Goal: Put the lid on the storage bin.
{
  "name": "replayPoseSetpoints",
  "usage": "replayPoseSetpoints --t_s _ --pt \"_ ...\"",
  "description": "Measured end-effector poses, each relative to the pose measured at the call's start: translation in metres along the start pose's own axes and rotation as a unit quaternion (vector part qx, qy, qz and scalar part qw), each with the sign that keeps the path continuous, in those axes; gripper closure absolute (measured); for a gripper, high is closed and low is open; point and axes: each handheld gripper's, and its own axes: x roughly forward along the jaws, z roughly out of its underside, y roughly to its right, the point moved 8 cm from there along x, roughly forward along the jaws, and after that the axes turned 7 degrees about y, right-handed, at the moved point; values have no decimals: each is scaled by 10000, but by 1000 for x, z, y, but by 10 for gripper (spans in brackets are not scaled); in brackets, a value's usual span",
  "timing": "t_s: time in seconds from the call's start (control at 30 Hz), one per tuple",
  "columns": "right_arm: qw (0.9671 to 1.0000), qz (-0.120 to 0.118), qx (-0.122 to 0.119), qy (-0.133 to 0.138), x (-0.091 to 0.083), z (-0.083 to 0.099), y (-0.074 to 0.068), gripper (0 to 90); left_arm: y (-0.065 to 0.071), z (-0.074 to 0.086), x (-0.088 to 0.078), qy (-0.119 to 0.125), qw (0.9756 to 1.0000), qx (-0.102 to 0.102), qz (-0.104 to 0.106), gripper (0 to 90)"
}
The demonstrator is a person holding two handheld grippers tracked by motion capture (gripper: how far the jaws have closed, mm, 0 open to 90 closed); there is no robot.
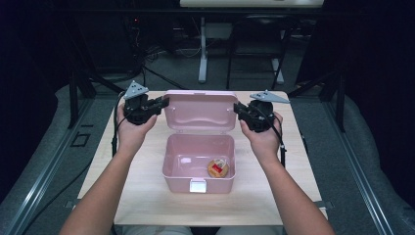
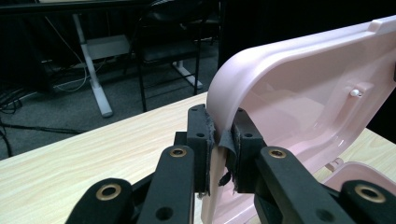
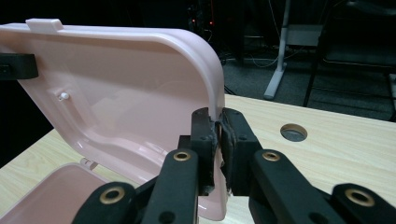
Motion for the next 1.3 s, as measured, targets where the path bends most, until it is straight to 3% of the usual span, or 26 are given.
replayPoseSetpoints --t_s 0.87,1.3 --pt "9998 -162 -36 87 -9 -4 -6 791 8 0 -9 103 9998 -19 169 767" --pt "9994 -302 -43 148 -15 -8 -9 753 13 -1 -14 53 9995 -73 312 675"
